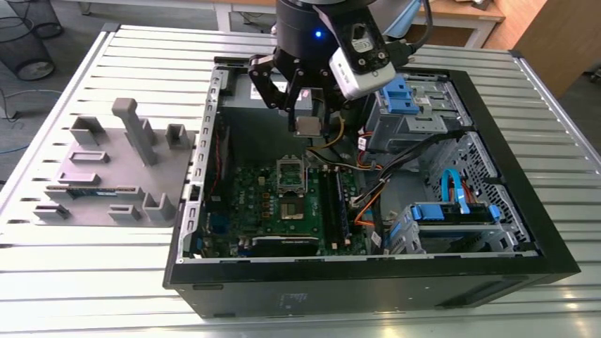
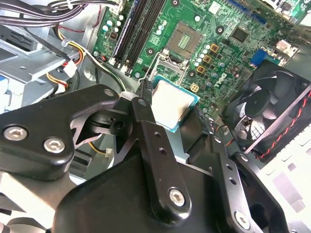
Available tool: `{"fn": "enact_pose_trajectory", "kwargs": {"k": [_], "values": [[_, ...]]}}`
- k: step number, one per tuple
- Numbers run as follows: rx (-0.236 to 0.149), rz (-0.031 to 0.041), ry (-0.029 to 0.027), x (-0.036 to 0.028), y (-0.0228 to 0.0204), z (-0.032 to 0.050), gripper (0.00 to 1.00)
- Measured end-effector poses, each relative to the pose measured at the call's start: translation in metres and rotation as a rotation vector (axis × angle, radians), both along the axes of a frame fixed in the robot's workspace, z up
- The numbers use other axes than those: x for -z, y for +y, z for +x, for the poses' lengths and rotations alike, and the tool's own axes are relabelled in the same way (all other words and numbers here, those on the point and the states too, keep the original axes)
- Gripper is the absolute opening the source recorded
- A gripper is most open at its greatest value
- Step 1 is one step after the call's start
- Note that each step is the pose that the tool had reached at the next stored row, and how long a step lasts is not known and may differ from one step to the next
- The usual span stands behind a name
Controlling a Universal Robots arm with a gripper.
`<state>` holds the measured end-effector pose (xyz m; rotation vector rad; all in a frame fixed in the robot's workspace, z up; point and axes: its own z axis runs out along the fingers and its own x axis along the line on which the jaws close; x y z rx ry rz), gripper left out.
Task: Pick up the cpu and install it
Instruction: 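Pick up the cpu and move it towards the insertion slot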
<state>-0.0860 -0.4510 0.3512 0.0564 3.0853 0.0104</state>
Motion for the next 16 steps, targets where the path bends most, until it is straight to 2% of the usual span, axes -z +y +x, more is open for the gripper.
{"fn": "enact_pose_trajectory", "kwargs": {"k": [8, 16], "values": [[0.000, -0.0002, 0.0002, 0.0002, 0.0000, -0.0005, 0.47], [0.000, 0.0000, 0.0001, 0.0063, -0.0009, -0.0053, 0.47]]}}
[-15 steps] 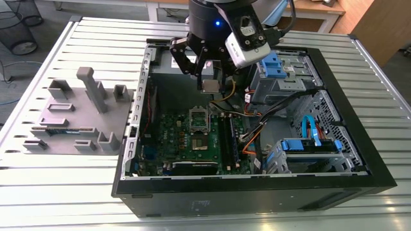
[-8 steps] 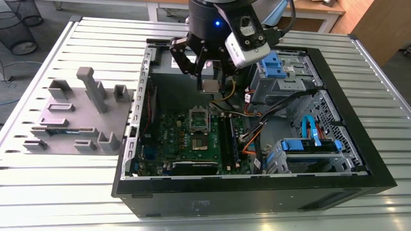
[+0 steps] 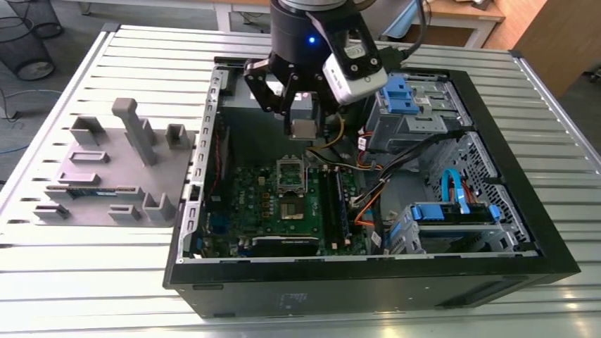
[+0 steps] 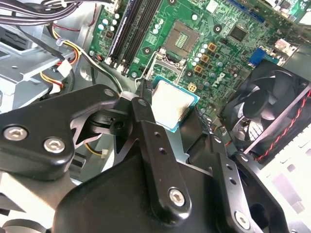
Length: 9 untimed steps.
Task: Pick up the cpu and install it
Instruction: 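Pick up the cpu and move it towards the insertion slot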
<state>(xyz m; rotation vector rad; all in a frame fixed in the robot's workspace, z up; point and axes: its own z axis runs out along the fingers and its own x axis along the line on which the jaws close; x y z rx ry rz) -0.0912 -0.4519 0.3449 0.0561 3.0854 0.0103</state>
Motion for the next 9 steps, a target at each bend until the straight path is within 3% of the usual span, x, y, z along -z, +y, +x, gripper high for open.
{"fn": "enact_pose_trajectory", "kwargs": {"k": [9], "values": [[0.000, -0.0005, 0.0001, 0.0061, -0.0013, -0.0015, 0.47]]}}
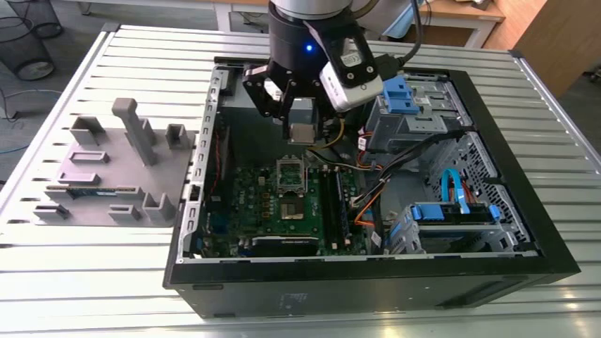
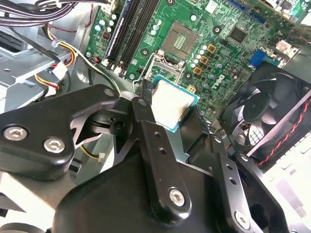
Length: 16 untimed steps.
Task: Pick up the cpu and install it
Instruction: 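Pick up the cpu and move it towards the insertion slot, then place the cpu into insertion slot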
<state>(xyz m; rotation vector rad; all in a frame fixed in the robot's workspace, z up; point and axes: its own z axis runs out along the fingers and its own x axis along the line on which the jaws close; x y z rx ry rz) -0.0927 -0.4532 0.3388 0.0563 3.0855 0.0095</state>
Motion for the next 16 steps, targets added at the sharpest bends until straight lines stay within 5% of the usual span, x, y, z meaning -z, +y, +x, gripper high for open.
{"fn": "enact_pose_trajectory", "kwargs": {"k": [16], "values": [[0.000, 0.0038, -0.0002, 0.0026, -0.0017, 0.0000, 0.47]]}}
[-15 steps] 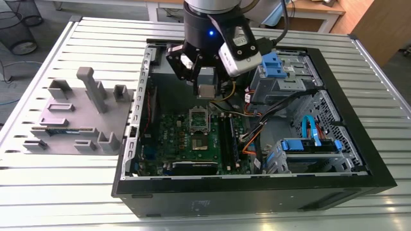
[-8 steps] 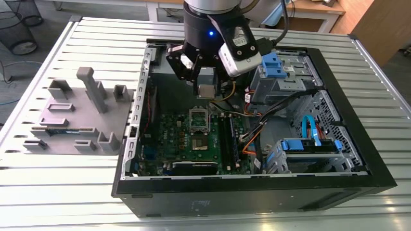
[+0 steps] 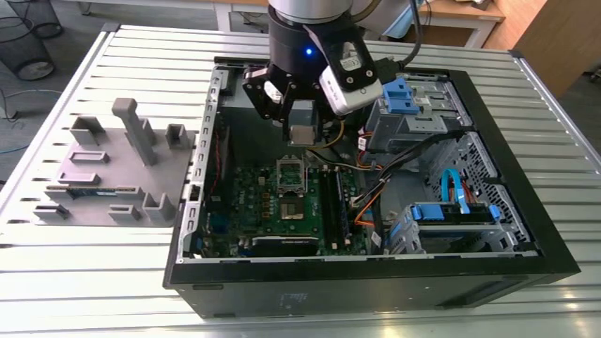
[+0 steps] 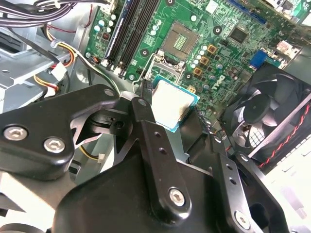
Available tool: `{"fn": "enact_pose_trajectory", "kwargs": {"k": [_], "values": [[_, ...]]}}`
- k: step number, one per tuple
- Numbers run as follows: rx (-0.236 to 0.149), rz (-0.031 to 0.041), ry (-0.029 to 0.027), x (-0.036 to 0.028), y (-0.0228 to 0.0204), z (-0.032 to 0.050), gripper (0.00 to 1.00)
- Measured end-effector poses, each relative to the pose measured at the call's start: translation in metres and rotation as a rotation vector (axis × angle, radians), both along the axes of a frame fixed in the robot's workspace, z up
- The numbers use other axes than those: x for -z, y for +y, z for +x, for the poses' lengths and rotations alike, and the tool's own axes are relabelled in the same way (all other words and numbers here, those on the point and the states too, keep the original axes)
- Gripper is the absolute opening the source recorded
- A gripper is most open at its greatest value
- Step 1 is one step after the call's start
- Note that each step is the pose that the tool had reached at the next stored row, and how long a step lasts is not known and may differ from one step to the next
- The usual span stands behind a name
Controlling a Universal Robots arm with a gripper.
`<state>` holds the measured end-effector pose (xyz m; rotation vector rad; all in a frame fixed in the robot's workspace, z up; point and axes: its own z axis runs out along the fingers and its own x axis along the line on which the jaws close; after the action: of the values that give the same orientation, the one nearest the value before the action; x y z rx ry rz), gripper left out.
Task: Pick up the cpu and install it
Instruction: 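Place the cpu into insertion slot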
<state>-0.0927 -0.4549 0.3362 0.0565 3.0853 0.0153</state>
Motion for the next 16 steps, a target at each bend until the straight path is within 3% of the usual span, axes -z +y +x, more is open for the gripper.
{"fn": "enact_pose_trajectory", "kwargs": {"k": [16], "values": [[0.000, -0.0002, 0.0001, 0.0027, -0.0012, 0.0000, 0.47]]}}
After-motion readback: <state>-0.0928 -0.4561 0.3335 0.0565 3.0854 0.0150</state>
